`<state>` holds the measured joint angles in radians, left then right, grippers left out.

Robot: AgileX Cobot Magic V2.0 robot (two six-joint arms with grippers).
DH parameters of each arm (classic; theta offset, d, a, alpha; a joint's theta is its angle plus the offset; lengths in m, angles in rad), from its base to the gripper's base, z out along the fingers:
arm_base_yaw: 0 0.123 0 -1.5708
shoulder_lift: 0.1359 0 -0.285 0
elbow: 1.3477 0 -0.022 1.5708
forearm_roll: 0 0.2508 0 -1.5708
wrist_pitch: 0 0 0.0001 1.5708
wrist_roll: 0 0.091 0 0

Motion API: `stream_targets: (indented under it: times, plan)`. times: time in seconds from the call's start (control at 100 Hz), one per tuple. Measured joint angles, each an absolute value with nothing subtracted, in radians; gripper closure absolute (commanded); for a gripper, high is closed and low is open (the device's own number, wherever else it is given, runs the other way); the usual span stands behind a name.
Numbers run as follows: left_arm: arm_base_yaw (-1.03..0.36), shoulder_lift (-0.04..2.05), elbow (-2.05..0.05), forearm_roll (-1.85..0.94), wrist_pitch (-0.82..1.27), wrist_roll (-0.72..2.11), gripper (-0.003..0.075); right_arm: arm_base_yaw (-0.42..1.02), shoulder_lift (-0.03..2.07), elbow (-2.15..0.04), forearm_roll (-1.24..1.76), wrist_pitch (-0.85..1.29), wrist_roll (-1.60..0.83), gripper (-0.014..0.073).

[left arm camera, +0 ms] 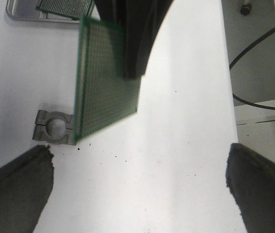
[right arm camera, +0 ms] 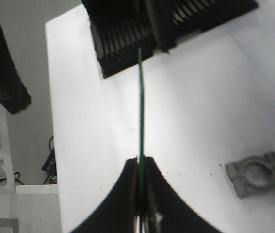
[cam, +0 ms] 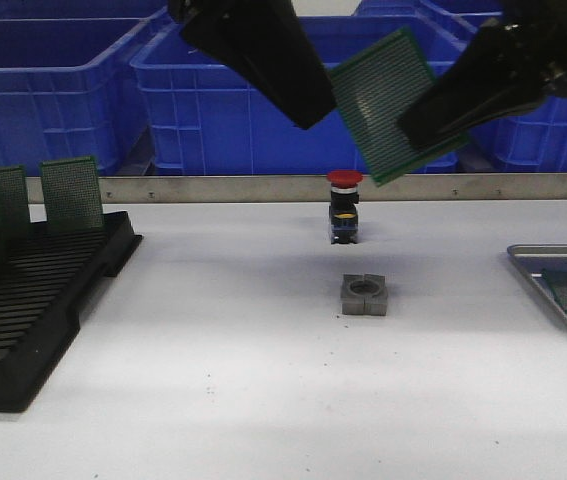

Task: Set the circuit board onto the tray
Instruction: 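Release the left gripper and carry the board toward the silver tray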

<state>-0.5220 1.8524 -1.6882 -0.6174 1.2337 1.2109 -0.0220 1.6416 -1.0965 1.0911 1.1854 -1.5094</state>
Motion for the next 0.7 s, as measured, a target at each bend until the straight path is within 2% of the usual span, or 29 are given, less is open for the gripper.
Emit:
stream_targets:
  times: [0.19,0.39,0.7]
  plan:
    - [-0.522,1.852,-1.688,-0.617,1.234,1.211,0.0048,-0.183,1.607,-1.097,1.042,1.187,-1.403,0.066]
    - [-0.522,1.852,-1.688,-0.617,1.234,1.211,0.0048,-0.347,1.635,-1.097,1.03,1.128,-1.165,0.066]
    - [-0.522,1.852,-1.688,-0.617,1.234,1.211,0.0048,-0.438,1.81,-1.097,1.03,1.053,-0.954,0.066]
